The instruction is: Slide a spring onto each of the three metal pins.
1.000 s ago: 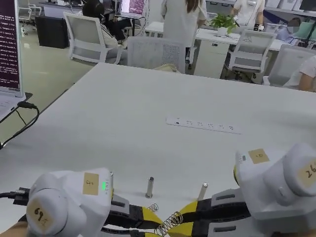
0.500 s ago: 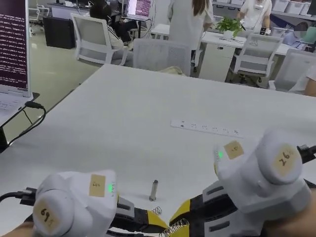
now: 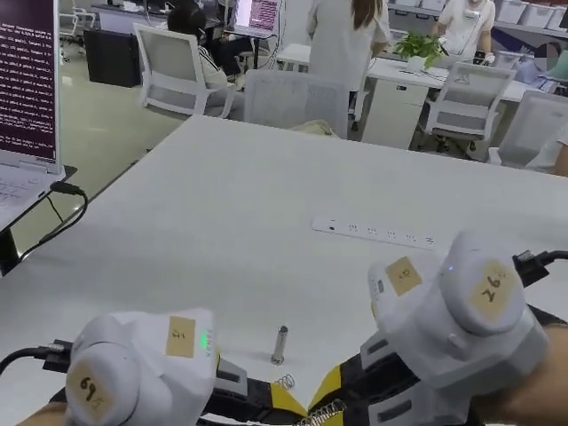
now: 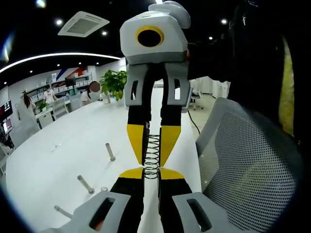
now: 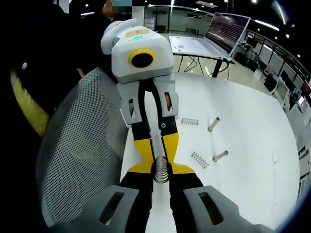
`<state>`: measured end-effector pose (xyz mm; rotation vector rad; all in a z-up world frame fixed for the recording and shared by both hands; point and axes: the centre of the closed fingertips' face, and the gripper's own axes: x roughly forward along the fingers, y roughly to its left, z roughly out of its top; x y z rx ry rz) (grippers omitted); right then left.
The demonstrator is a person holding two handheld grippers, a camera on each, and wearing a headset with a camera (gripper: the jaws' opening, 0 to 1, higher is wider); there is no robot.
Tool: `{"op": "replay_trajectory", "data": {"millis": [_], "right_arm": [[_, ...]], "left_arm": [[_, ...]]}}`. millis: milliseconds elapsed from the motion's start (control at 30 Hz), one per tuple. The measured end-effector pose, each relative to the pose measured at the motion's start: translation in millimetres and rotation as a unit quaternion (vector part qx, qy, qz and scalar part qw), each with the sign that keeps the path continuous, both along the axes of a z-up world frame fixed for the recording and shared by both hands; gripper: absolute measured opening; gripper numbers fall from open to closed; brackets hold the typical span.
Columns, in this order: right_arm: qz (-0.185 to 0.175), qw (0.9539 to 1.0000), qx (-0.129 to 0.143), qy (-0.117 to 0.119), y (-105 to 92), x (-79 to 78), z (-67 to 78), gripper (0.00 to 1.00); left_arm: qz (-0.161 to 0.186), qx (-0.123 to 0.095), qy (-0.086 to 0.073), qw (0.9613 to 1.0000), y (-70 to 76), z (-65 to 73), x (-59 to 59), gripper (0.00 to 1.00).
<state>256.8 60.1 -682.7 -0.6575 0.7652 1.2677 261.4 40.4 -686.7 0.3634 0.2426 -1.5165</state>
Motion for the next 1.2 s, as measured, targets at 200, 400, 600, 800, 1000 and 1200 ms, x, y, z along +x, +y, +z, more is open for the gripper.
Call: {"op": "replay_trajectory", "data": {"millis": [200,400,600,800,1000,1200], "right_arm": [[0.004,0.9999,-0.015,0.003,-0.8,-0.6,-0.8,0.09],[0.011,0.9995,-0.031,0.005,0.9,0.9,0.0,0.09],[0.011,0.9994,-0.033,0.005,3.1,2.7,0.7,0.08],[0.006,0.9994,-0.034,0.000,2.6,4.6,1.0,0.08],[-0.006,0.9994,-0.034,-0.002,-2.1,7.8,1.1,0.08],[-0.019,0.9992,-0.034,-0.009,-6.8,13.2,5.6,0.08]], "left_arm": [[0.001,0.000,0.000,1.0000,-0.9,-0.2,-0.8,0.02],[0.004,-0.002,0.005,1.0000,-0.7,-0.1,0.4,0.03],[0.008,-0.002,0.012,0.9999,-0.3,0.3,1.5,0.09],[0.016,0.003,0.027,0.9995,3.6,-3.1,4.0,0.17],[0.025,0.004,0.047,0.9986,5.5,-6.7,5.3,0.31],[0.035,0.003,0.058,0.9977,9.6,-8.1,7.1,0.45]]}}
